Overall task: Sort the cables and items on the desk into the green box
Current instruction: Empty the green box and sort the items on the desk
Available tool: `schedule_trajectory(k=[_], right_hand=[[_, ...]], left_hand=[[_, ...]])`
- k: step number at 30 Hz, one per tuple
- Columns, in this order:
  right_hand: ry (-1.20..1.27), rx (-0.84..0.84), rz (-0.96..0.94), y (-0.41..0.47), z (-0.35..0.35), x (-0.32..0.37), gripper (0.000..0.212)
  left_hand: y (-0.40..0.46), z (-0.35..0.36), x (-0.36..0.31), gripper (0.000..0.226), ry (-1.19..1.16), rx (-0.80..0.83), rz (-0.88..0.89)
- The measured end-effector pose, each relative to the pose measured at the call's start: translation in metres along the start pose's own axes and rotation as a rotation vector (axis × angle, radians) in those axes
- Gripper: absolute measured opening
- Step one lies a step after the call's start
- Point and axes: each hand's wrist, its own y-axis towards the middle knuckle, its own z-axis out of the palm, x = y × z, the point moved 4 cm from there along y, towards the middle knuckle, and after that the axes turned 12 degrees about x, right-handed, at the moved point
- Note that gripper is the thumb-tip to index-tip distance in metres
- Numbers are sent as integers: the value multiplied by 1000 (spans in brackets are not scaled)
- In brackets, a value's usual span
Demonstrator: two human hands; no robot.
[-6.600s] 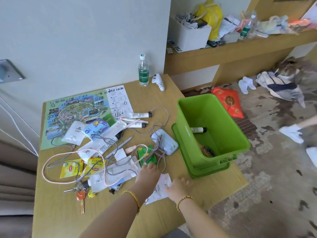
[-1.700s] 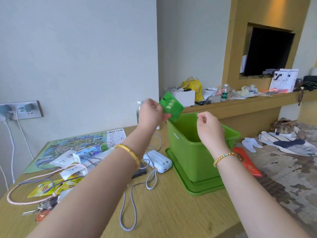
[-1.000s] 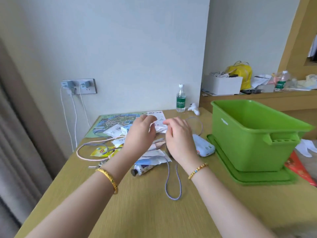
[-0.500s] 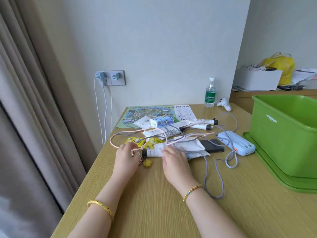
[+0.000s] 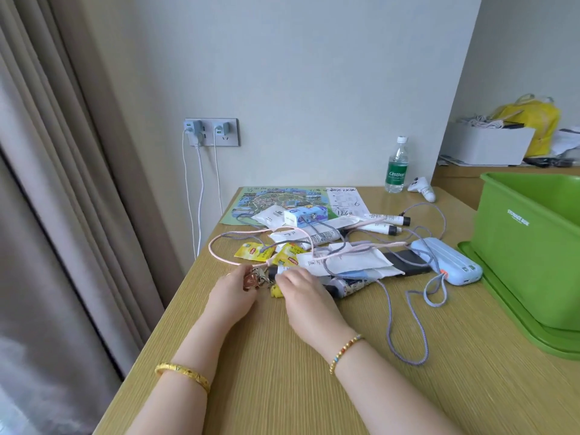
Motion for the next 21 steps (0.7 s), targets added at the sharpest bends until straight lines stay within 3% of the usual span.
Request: schedule_trajectory(k=[5, 10, 17, 21], right_hand=[[-66, 36, 183, 11, 8, -9, 52], [-70, 11, 235, 6, 7, -16, 34], [-87, 80, 236, -3, 7, -20, 29], [-38, 38, 207, -4, 3, -16, 27]], left_hand=[[1, -3, 3, 41, 102, -43, -9], [1, 3, -3, 55, 71, 15, 6], [0, 0, -4, 25, 60, 52, 115], [-2, -5, -2, 19, 10, -54, 80]])
